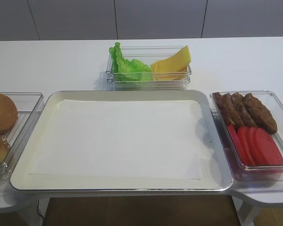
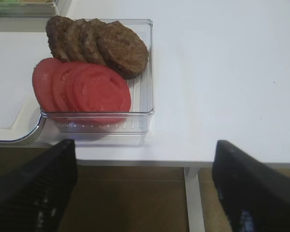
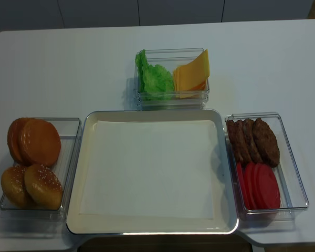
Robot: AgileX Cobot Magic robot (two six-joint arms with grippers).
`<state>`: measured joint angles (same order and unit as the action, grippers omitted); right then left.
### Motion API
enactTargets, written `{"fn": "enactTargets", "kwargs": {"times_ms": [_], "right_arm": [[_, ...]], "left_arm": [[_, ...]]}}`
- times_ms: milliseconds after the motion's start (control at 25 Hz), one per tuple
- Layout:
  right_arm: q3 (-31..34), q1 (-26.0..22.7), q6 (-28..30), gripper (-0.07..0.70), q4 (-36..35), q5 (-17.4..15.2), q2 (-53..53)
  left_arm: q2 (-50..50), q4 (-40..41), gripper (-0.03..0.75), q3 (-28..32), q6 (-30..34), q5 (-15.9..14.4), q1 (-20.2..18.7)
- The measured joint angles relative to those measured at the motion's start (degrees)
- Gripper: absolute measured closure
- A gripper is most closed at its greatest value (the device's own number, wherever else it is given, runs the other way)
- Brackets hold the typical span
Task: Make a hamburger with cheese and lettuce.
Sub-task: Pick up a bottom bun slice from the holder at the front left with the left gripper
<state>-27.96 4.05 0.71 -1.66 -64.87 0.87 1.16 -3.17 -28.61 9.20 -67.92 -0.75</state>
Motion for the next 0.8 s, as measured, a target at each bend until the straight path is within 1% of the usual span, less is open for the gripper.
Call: {"fn": "enactTargets", "kwargs": {"times_ms": [720, 800], "right_arm": [[0.0, 0.0, 0.11, -0.064, 0.0, 0.0, 0.0], [0.0, 0.0, 0.1, -0.064, 0.0, 0.0, 0.0]], "left_arm": [[0.0, 0.13, 0.109, 0.0, 0.0, 0.0, 0.0], [0.0, 0.69, 0.109, 0.0, -0.73, 0.0, 0.0]]}}
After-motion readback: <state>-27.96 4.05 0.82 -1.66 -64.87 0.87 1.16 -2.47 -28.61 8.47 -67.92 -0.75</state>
